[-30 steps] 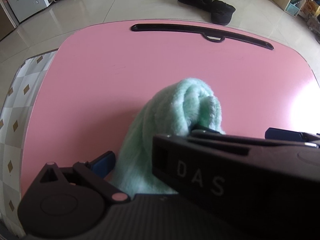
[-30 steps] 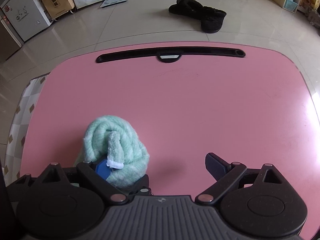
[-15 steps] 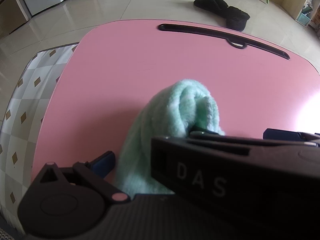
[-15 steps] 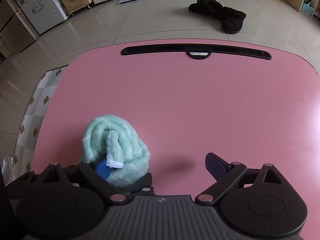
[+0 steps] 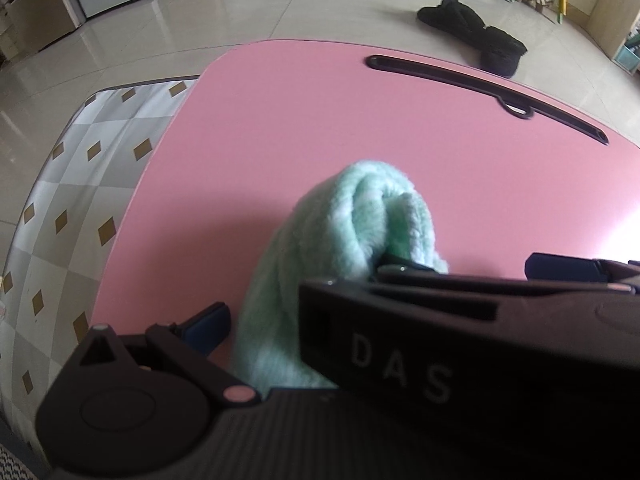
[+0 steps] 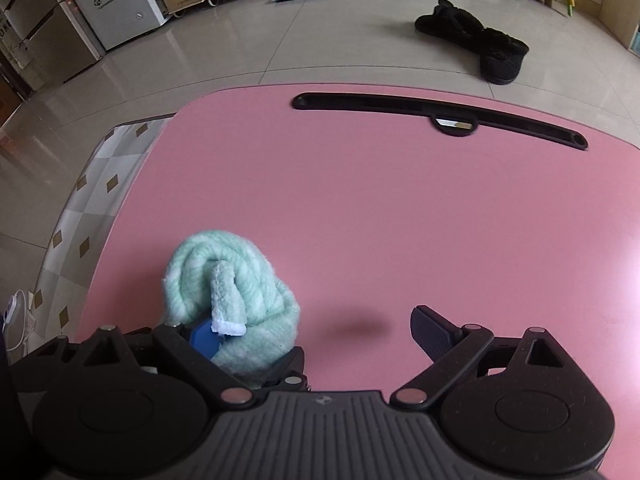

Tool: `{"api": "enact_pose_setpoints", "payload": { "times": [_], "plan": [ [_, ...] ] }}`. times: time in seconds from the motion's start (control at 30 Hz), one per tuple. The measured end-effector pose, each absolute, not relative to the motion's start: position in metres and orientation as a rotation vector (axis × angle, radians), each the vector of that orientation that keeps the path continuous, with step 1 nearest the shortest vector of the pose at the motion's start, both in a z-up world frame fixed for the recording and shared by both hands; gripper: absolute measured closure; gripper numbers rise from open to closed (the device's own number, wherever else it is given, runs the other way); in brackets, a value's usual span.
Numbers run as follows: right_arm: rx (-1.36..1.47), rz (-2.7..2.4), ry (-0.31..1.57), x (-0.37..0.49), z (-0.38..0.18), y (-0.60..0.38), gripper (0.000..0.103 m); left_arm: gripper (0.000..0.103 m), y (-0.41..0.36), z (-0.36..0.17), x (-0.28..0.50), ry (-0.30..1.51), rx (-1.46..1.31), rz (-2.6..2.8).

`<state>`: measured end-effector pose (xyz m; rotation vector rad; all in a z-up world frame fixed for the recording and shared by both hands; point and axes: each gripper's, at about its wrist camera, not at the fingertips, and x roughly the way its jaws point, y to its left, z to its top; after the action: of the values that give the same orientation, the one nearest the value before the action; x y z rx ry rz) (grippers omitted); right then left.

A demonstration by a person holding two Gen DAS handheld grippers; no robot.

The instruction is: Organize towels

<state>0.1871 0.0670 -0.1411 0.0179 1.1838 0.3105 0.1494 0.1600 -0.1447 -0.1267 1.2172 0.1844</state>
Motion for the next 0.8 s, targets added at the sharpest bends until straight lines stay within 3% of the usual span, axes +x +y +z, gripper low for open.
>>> {"api": "enact_pose_setpoints", "payload": {
  "times": [0.8],
  "plan": [
    [-0.019, 0.397, 1.176, 0.191, -0.141, 0.107, 0.008, 0.0, 0.204, -0.146, 0.147, 1.217, -0.198, 0.293]
  ]
}}
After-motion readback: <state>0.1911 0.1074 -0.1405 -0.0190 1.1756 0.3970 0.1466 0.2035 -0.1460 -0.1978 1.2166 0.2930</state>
